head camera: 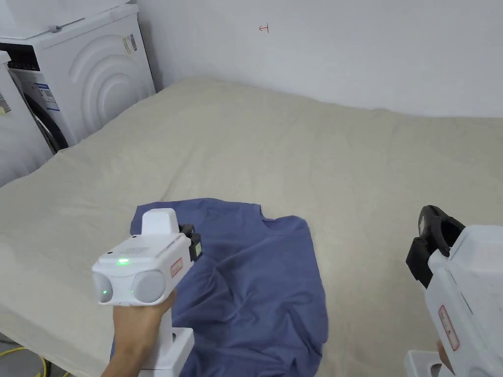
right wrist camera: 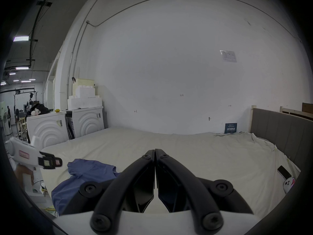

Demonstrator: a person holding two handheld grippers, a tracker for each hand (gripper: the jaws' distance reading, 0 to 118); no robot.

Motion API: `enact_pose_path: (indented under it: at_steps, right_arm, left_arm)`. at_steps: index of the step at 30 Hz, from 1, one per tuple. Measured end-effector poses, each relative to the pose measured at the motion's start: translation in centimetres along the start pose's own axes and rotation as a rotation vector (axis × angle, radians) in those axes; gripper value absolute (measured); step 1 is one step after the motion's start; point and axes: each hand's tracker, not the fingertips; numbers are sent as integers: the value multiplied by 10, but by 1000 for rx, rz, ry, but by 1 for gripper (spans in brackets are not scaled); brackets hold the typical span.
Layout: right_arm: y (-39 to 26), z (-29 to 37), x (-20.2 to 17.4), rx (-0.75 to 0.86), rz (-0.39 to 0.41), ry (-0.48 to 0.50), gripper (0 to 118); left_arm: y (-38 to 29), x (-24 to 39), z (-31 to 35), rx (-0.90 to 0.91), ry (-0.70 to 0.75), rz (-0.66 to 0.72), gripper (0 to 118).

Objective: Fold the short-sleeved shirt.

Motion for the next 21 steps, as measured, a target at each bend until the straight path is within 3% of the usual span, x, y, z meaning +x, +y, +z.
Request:
enact_pose_path:
  at_steps: [3, 5, 7, 9, 10, 21]
  right_arm:
    - [-5, -2, 7, -16, -11, -16, 0]
    - [-9, -3, 12, -28, -8, -29, 0]
    - [-10, -3, 15, -39, -7, -34, 0]
    - [-13, -3, 19, -50, -4, -44, 0]
    - [-14, -3, 21, -54, -2, -50, 0]
    - [-24, 2, 42, -92, -13, -83, 0]
  left_arm:
    - [-4, 6, -35, -157, -27, 57, 5]
    - [-10, 6, -61, -290, -33, 83, 20]
    - [-19, 10, -81, -370, -17, 65, 61]
    - [-28, 14, -99, -443, 3, 10, 95]
    - [-33, 16, -106, -476, 24, -7, 102]
    - [-81, 27, -139, -624, 114, -82, 96]
